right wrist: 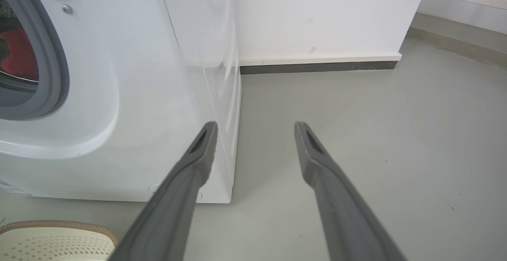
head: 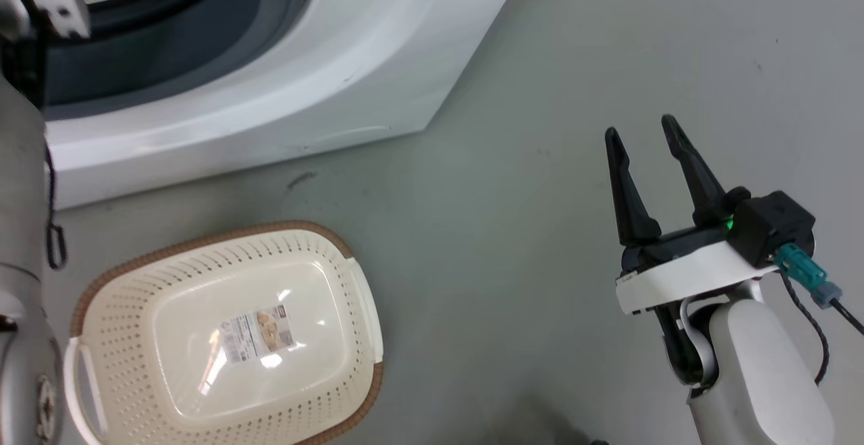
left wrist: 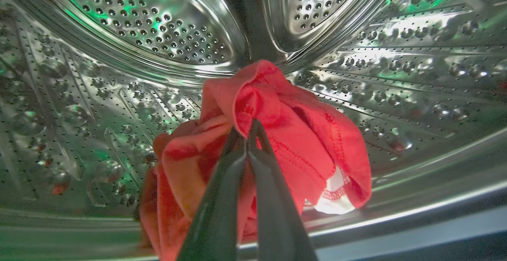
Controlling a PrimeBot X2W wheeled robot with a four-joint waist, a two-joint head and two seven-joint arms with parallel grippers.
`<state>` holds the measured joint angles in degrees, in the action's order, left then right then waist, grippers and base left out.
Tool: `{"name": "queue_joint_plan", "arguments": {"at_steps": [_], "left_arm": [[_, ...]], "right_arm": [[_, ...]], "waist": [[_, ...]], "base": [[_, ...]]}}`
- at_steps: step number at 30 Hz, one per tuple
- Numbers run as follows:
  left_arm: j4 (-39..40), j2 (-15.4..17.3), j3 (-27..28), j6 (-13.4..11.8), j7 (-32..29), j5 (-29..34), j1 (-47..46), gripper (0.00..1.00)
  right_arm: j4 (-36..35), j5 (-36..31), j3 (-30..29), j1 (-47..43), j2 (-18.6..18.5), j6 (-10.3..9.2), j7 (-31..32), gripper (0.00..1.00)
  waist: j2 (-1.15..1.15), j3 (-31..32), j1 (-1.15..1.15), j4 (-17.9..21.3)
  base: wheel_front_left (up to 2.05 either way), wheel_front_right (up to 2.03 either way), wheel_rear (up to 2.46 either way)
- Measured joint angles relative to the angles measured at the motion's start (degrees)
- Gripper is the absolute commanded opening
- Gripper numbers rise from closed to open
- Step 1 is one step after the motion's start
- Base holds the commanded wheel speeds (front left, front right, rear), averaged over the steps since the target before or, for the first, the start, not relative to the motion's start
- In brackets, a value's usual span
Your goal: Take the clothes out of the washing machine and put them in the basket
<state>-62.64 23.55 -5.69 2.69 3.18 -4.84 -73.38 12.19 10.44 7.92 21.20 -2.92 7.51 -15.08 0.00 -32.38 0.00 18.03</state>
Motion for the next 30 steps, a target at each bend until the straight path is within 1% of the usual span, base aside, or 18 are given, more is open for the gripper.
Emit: {"name": "queue_joint_plan", "arguments": {"at_steps": [4,7,12,16,23,30], "left_arm": [[-1.6,-1.9,0.7,-0.2,5.9,-1.5,4.1,0.0],[-2.7,-3.5,1.0,0.0,8.8,-2.7,6.3,0.0],[-3.5,-5.3,1.3,0.7,11.2,-4.0,10.1,0.0],[-2.6,-6.9,1.6,1.2,11.7,-5.0,14.0,0.0],[8.0,-9.3,3.0,1.3,11.8,-6.0,22.2,0.0],[21.7,-11.7,4.1,1.3,11.8,-6.2,29.3,0.0]], "right_arm": [[1.1,-1.1,-0.9,-2.1,0.0,0.0,0.0,1.0],[1.8,-1.8,-1.8,-3.6,0.0,0.0,0.0,1.0],[2.7,-2.5,-2.6,-5.5,0.0,0.0,0.0,1.0],[3.3,-3.1,-3.3,-7.2,0.0,0.0,0.0,1.0],[4.0,-3.7,-4.3,-9.8,0.0,0.0,0.0,1.0],[3.1,-4.5,-5.5,-12.2,0.0,0.0,1.0,1.0]], "waist": [[0.0,4.1,0.0,-0.8],[0.0,7.2,0.0,-1.7],[0.0,12.0,-0.01,-3.3],[0.0,15.8,-0.01,-4.5],[0.0,21.5,-0.01,-6.5],[0.0,25.4,-0.02,-8.9]], "base": [[0.0,0.0,0.0],[0.0,0.0,0.0],[0.0,0.0,0.0],[0.0,0.0,0.0],[0.0,0.0,0.0],[0.0,0.0,0.0]]}}
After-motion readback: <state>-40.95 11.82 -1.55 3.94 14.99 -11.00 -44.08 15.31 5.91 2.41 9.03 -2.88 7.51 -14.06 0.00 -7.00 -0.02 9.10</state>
